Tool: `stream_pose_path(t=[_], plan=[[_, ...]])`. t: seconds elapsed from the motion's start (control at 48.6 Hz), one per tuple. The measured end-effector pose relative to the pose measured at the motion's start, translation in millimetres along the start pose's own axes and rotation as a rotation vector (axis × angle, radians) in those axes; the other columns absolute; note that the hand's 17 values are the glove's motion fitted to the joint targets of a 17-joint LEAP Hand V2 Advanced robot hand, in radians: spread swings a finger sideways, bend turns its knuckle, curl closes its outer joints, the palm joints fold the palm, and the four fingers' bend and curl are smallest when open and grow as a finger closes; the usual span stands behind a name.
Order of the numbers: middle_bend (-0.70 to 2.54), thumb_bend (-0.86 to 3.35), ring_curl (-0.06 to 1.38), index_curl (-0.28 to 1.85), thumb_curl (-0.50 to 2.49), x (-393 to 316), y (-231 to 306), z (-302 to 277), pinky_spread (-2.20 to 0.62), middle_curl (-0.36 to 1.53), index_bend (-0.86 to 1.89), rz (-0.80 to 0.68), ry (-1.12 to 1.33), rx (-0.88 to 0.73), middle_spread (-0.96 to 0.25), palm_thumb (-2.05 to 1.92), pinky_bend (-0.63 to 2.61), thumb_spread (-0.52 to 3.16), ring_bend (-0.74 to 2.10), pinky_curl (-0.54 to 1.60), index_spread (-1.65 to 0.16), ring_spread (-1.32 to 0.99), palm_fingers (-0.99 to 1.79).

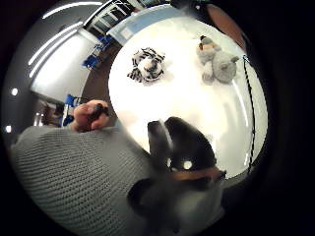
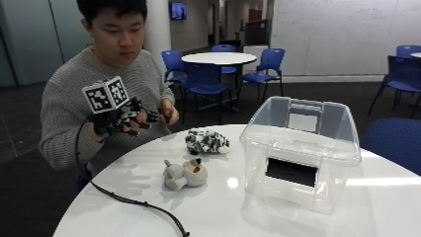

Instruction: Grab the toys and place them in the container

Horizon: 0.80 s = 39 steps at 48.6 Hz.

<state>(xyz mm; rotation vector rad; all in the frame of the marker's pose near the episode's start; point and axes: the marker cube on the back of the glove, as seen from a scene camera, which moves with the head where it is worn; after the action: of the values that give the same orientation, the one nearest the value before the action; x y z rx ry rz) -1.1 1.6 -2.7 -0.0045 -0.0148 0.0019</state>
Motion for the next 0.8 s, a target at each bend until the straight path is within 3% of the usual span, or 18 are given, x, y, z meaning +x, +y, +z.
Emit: stream_pose_path(t=[0.123, 0.288, 0.803], plan=[[0.15, 0.04, 0.07, 0.07, 0.03, -3, 3, -7, 0.02, 0.04, 0.16, 0.02, -0.029, -0.008, -0.14, 0.05, 0.63, 0.8, 0.28, 0.18, -0.25, -0.1, 0.21], [0.17, 0.03, 0.11, 0.12, 0.07, -4, 3, -16, 0.02, 0.09, 0.17, 0.056, -0.001, -0.026, -0.18, 0.04, 0.71, 1.12, 0.34, 0.24, -0.33, -0.13, 0.17], [0.19, -0.01, 0.17, 0.24, 0.18, -5, -17, -21, 0.02, 0.2, 0.18, 0.079, 0.031, -0.07, -0.2, 0.02, 0.78, 1.37, 0.44, 0.3, -0.38, -0.17, 0.09]])
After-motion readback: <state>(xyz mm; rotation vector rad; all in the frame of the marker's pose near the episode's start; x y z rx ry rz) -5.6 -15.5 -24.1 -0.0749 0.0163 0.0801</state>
